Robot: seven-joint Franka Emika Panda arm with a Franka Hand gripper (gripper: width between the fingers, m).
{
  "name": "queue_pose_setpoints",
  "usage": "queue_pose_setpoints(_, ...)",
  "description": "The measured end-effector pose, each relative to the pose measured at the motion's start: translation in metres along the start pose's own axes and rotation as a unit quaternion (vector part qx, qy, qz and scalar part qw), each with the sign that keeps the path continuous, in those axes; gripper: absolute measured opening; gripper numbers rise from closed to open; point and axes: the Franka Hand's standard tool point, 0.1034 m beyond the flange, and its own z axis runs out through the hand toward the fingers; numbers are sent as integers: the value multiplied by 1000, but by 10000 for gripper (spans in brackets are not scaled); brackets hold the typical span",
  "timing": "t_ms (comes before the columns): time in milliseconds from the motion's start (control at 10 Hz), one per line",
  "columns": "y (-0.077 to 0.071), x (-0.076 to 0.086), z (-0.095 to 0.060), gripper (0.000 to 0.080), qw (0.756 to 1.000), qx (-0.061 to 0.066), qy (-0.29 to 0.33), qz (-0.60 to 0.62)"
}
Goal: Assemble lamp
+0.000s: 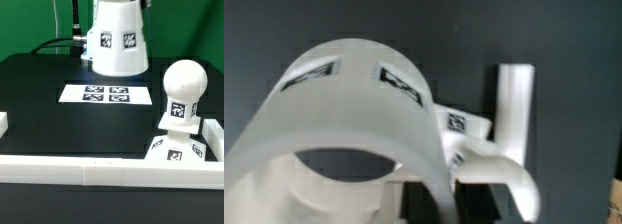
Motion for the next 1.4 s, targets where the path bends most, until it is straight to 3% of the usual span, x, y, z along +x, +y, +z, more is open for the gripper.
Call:
queue_pose_setpoints(300, -41, 29, -24, 44, 1000, 6, 0, 31)
queue_pose_setpoints(400, -53, 39, -25, 44, 999, 7, 4, 40)
queue_pose_setpoints(600, -71, 50, -10, 44, 999, 8, -1, 46)
queue_pose_setpoints(800, -75, 52, 11, 44, 999, 7, -8, 47)
queue_pose_setpoints(1100, -70, 50, 41, 44, 999, 4, -13, 49)
queue_pose_setpoints(1400, -61, 48, 62, 44, 999, 2, -22, 50)
